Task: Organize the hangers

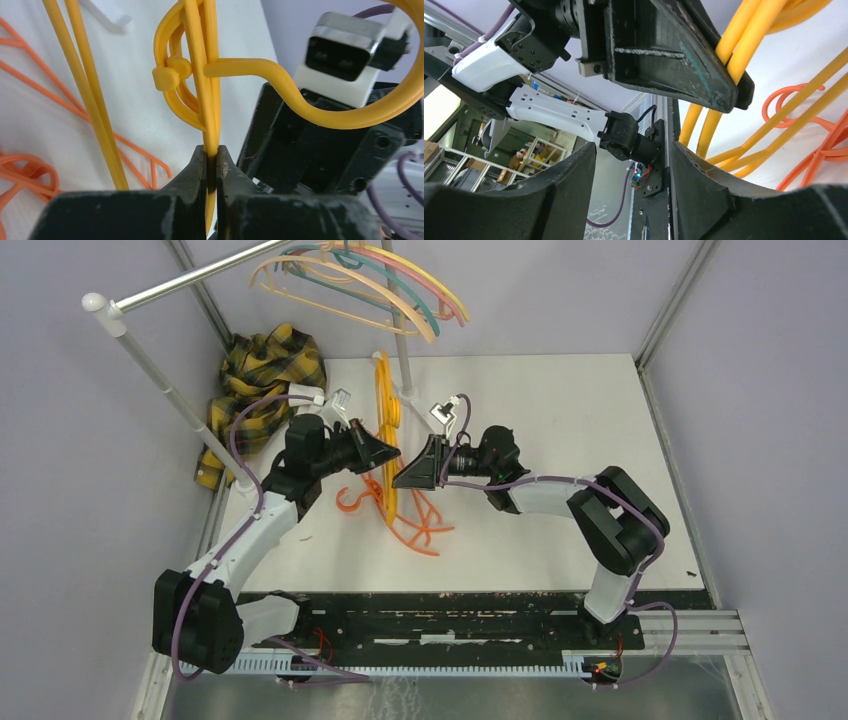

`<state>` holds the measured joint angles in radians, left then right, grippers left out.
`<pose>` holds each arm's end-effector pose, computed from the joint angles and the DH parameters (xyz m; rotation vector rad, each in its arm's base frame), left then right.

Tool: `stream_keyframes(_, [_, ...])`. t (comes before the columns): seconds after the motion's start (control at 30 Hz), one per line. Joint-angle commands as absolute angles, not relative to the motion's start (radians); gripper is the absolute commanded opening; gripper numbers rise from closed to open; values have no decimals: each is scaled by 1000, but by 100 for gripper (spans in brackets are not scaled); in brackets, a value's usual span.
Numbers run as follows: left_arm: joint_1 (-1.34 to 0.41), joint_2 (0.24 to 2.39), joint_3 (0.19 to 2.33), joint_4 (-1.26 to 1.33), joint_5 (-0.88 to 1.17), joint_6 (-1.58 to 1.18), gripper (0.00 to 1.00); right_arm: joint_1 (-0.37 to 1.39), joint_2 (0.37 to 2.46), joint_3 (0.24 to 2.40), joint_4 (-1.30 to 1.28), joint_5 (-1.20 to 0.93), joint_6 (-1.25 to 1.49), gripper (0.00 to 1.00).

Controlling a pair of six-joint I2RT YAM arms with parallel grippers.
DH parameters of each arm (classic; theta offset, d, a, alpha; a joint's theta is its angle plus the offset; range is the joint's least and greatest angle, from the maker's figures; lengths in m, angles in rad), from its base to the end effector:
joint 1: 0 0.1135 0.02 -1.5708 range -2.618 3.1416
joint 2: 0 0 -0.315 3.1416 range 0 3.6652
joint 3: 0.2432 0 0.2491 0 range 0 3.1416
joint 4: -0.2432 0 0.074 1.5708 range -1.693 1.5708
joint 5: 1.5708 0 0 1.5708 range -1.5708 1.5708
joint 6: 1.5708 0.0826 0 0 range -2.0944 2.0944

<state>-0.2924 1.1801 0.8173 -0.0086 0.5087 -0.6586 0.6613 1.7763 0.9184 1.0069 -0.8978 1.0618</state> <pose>0.2599 -0.1203 0.3220 -0.0148 2.0618 -1.1046 0.2854 0.3039 0.2968 -0.5650 1.7652 1.9330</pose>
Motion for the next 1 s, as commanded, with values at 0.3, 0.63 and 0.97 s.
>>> stream_keyframes(0.3, [-292, 1164, 895, 137, 603, -766, 3, 667, 1709, 902, 917, -932, 919, 64])
stream_keyframes(0.63, [-291, 1138, 902, 70, 593, -733, 3, 667, 1603, 936, 443, -794, 575, 73])
stream_keyframes(0.97, [-291, 1119, 876, 105, 630, -774, 3, 669, 1741, 976, 714, -848, 759, 68])
